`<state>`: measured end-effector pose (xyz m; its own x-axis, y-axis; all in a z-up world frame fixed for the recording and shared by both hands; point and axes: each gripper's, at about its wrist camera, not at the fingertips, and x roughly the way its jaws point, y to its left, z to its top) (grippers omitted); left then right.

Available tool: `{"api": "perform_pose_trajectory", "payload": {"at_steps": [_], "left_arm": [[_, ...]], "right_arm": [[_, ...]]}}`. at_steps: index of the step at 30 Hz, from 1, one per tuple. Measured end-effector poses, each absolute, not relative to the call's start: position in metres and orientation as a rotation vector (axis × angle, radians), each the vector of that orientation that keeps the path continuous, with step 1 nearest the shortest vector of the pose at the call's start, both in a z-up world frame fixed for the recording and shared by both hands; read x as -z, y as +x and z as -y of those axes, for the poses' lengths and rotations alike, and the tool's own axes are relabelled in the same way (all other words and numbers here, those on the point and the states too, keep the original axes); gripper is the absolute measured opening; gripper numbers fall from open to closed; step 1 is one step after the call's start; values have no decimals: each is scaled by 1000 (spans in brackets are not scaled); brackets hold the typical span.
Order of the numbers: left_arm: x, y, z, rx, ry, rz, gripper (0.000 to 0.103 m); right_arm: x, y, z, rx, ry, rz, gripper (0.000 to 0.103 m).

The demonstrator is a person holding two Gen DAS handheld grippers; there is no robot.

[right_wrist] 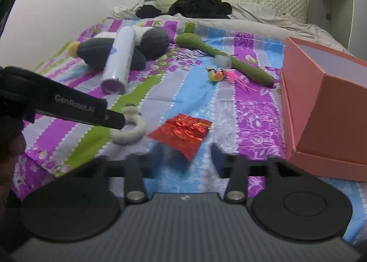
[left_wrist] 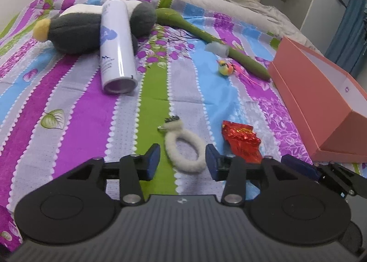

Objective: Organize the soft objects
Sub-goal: 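Lift the fuzzy ring with the left tool while the right tool lifts the red packet, then carry the fuzzy ring with the left tool while the right tool carries the red packet over the box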

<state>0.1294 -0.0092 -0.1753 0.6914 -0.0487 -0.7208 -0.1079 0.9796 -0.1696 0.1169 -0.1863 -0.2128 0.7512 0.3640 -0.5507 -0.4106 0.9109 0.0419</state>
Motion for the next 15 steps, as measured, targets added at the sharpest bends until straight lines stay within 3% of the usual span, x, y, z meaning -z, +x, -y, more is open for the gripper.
{"api": "perform_pose_trajectory", "payload": {"at_steps": [4,5,7,15], "left_arm": [[176,129,1,-59,-235,-804,59],[177,129,-1,-67,-242,-804,61],[178,130,-5,-78,-254,-804,61],[185,133,-17,-93,-316,-811,61]], "right_arm": [[214,124,182,-449,-63,-572,56],[215,127,180,-446,-65,-572,63],[218,134,175,-444,-74,-567,68],[225,155,165,-438,-67,-582,68]]}}
